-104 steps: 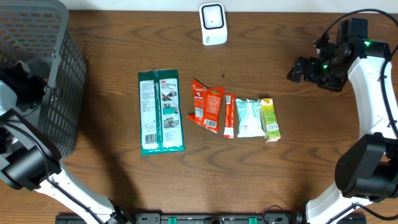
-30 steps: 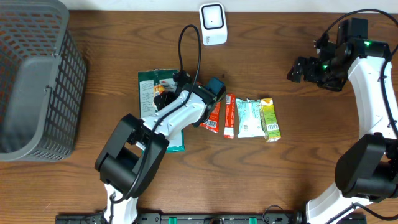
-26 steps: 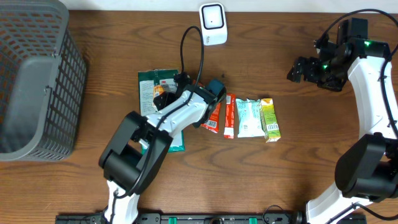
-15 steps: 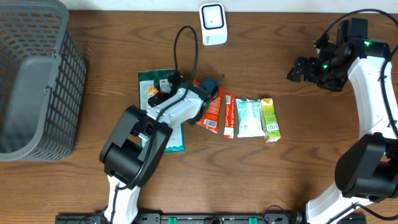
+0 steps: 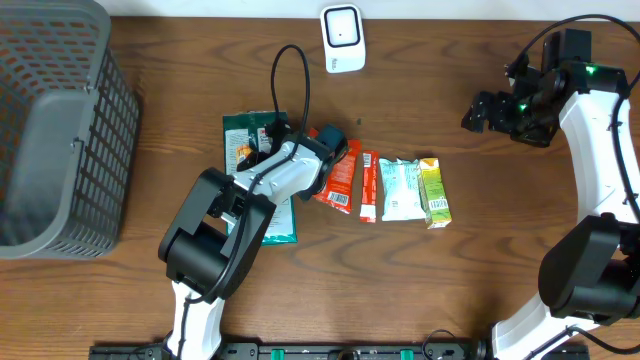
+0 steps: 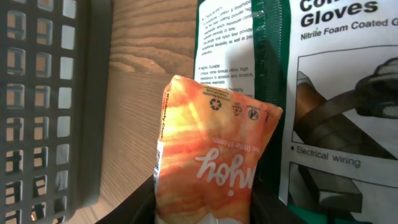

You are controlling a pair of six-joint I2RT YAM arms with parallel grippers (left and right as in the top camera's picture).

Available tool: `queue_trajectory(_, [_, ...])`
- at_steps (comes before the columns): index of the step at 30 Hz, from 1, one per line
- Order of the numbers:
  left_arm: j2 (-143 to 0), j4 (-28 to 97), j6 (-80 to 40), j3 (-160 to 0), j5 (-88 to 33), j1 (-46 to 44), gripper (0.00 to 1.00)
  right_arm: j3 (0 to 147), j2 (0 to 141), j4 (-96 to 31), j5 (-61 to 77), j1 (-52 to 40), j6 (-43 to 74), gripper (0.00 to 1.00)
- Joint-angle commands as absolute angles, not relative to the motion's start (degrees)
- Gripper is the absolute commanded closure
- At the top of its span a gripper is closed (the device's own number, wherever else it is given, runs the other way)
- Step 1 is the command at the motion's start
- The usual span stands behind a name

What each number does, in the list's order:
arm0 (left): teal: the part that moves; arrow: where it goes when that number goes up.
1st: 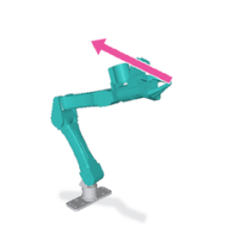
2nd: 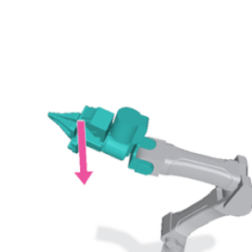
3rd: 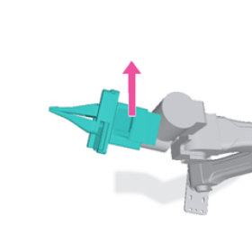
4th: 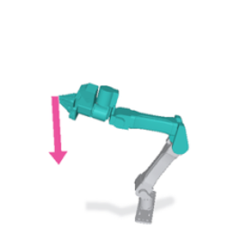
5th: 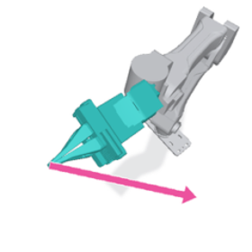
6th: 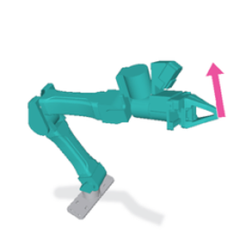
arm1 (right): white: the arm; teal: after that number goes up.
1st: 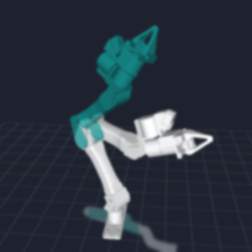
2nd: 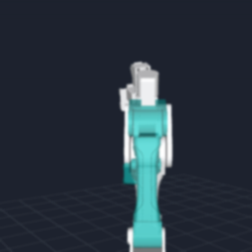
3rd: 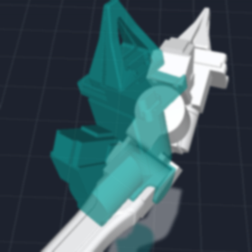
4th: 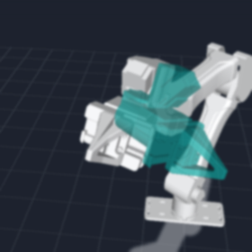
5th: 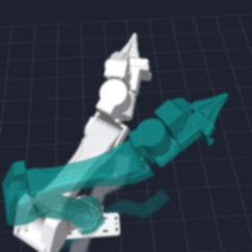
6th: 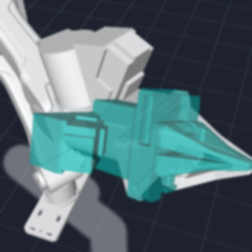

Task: Scan the item barcode
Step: 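Carry the Enjoy box right and lower it onto the gloves pack, then open the left gripper to release the box on the gloves pack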

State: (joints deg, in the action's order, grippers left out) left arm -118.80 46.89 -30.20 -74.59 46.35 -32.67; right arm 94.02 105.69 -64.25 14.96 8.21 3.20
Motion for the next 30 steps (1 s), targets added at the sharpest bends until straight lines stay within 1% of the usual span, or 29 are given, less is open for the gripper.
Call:
queue_trajectory(1, [-119.8,47.0,-30.5,-74.5,44.1,-32.6,0.6,94.3,105.3,-64.2,14.8,8.5,2.7,0.01])
queue_trajectory(19, [-116.9,47.0,-30.5,-74.5,43.9,-32.6,0.55,94.3,105.3,-64.2,14.8,8.5,2.7,0.01])
queue_trajectory(22, [-116.9,47.0,-30.5,-74.5,43.4,-32.6,0.51,94.3,105.3,-64.2,14.8,8.5,2.7,0.01])
queue_trajectory(30, [-116.9,46.8,-30.5,-74.5,41.0,-32.6,0.49,94.3,105.3,-64.2,14.8,8.5,2.7,0.01])
